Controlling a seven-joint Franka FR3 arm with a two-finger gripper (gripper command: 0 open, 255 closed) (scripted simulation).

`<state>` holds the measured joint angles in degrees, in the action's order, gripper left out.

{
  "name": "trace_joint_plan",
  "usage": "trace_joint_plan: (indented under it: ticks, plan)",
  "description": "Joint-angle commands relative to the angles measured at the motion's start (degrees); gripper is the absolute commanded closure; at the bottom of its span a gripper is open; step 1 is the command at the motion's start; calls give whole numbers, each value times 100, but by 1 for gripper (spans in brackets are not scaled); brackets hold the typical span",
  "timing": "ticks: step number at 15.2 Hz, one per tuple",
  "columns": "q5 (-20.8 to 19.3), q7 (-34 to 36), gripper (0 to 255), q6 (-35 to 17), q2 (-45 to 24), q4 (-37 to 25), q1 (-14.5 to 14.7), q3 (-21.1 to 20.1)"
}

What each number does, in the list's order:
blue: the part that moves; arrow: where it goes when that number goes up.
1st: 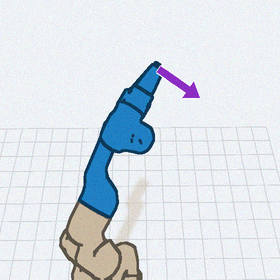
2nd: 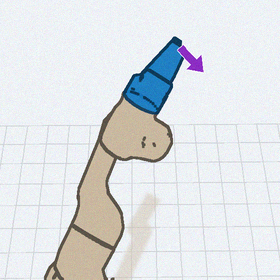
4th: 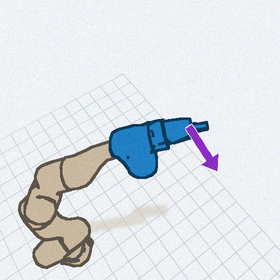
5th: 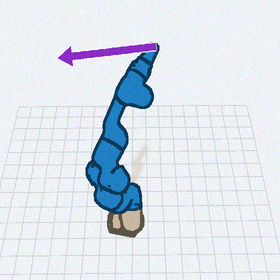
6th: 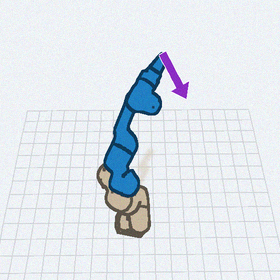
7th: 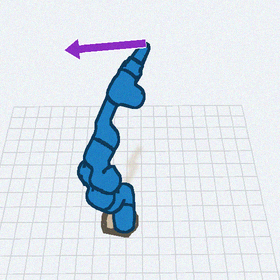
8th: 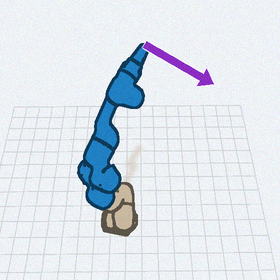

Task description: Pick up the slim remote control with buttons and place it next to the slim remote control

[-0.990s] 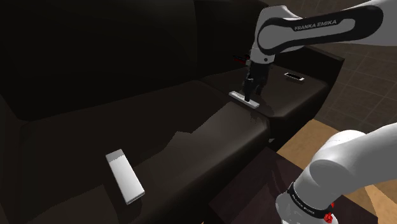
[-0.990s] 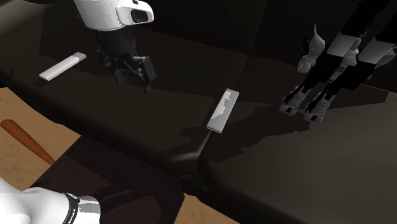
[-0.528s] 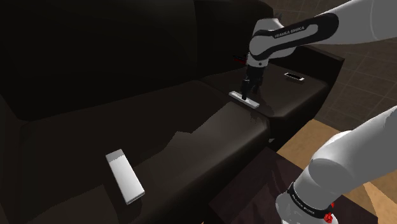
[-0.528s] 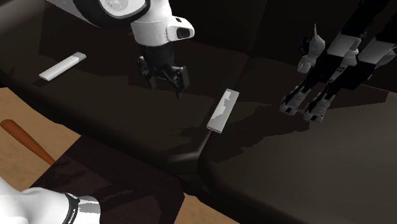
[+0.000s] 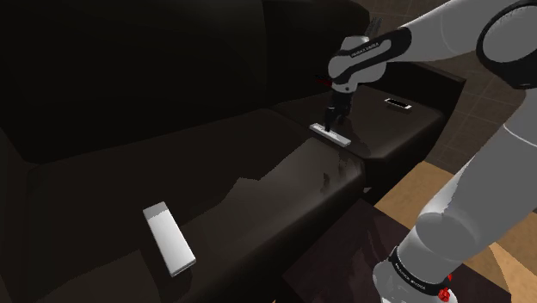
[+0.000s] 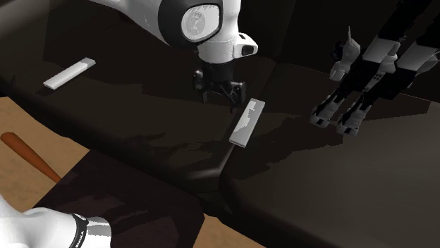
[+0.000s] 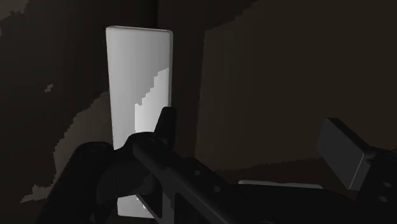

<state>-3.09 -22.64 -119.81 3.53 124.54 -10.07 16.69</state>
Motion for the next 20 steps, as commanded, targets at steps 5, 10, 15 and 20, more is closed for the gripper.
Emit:
trace_joint_plan:
  ticks: [5,10,15,20]
  plan:
    - [533,-697,0,-276,-1340,-1074,-276,219]
    - [788,-956,0,-426,-1932,-1505,-451,219]
    - [885,-1019,0,-794,-2151,-1345,-482,186]
    - [885,-1019,0,-794,-2151,-1345,-482,186]
